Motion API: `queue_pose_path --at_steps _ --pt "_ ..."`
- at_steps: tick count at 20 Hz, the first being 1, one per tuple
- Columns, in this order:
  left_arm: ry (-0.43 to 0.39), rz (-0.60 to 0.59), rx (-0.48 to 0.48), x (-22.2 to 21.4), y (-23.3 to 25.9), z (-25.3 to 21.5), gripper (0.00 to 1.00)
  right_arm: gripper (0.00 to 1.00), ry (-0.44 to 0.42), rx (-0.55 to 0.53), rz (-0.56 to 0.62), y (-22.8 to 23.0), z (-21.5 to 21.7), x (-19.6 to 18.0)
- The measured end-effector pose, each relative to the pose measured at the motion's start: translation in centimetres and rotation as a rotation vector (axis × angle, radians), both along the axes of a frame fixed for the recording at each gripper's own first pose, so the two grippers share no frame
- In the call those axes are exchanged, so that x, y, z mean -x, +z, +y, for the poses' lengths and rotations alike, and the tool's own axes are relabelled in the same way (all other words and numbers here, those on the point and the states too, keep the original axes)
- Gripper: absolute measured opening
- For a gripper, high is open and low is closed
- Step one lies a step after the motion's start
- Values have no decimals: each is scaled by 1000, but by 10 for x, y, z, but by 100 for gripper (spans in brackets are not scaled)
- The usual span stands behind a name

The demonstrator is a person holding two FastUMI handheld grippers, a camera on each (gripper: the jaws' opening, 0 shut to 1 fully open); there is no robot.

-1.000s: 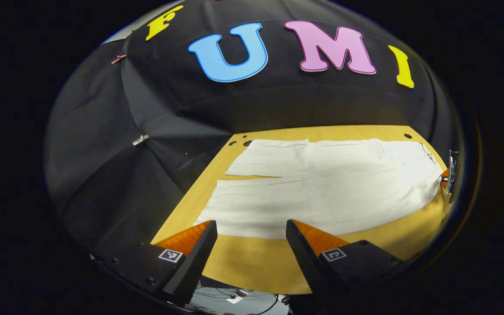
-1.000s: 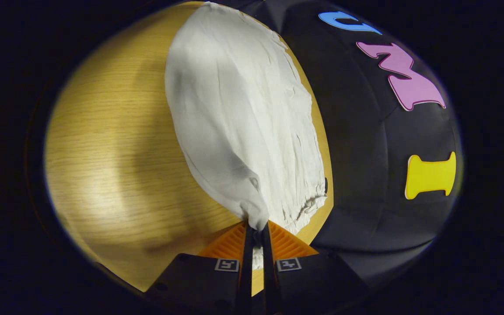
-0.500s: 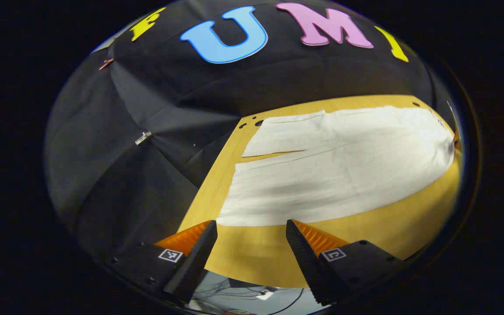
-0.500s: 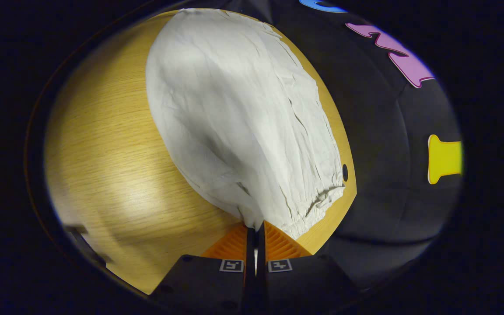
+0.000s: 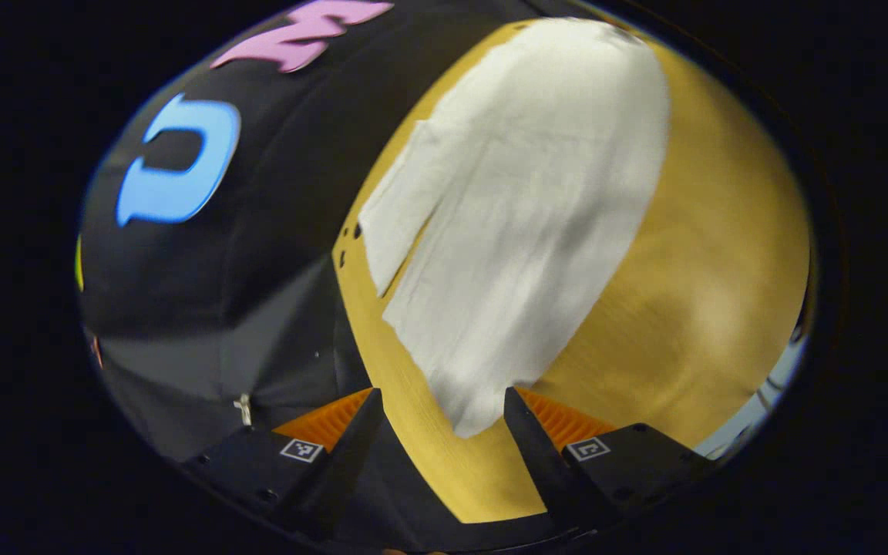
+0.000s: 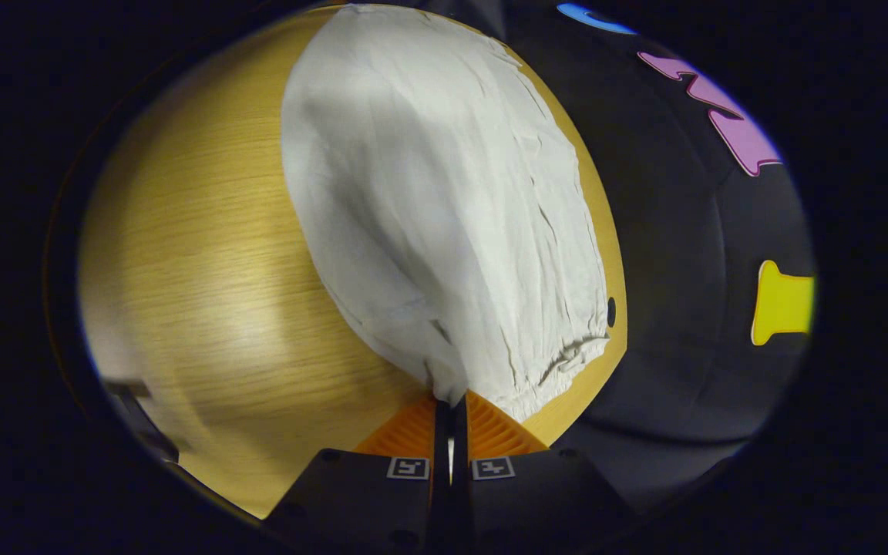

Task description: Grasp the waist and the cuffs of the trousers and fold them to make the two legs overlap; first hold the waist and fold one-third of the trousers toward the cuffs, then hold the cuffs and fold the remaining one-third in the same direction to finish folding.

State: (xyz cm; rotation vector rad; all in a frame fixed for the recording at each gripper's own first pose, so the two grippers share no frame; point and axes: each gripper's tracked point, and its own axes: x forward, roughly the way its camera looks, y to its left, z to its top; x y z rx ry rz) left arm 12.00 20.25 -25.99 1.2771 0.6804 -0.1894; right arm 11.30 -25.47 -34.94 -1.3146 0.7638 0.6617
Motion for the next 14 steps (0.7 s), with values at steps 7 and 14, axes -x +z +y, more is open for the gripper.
queue_pose_path --at_steps 7,14 --pt "-220 223 -145 -5 -35 16 99 5 40 28 -3 0 0 1" --pt "-191 267 -115 -26 -44 11 66 5 66 39 -38 0 1 2"
